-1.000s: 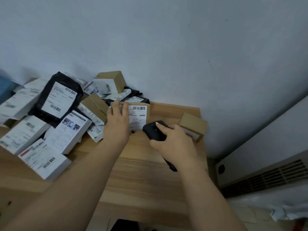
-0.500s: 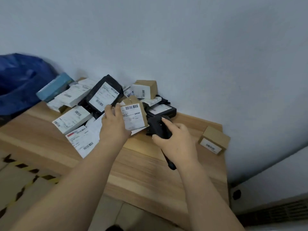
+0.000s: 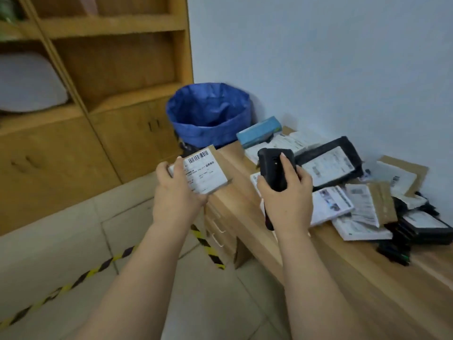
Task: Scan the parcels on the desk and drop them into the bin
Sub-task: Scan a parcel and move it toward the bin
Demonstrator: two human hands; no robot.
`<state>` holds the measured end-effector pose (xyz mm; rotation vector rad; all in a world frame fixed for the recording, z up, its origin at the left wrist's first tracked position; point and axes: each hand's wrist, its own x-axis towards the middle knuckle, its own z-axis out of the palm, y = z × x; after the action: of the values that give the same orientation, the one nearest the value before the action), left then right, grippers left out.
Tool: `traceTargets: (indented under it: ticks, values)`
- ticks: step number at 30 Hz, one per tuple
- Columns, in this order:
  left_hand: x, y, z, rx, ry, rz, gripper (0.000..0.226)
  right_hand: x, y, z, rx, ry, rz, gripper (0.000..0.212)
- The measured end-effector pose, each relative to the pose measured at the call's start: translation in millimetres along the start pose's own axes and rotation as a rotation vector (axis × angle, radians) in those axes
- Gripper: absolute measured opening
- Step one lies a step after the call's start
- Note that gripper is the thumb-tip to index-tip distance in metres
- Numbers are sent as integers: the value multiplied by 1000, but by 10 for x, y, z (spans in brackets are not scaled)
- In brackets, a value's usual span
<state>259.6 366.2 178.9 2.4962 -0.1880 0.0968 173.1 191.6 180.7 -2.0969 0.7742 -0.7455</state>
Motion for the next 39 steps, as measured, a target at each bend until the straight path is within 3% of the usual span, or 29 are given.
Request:
traceTargets:
  ticks: [11,25,33,39]
  values:
    - [942,-1477,-849,-7,198,-237,103,142,-1201,2083,29,-259,-205,69]
    - [3387,-2170,-1028,-1,318,-391,107,1682,-2140,4306,70,-363,-353,67]
    - [4633,-2616,-1021,-10,260,-377,108,2276,-2453,5399,34,-387,-299,68]
    - [5839,-2959,-1135,11,162,-265,109,2715,-2800,6251,42,-297,-186,67]
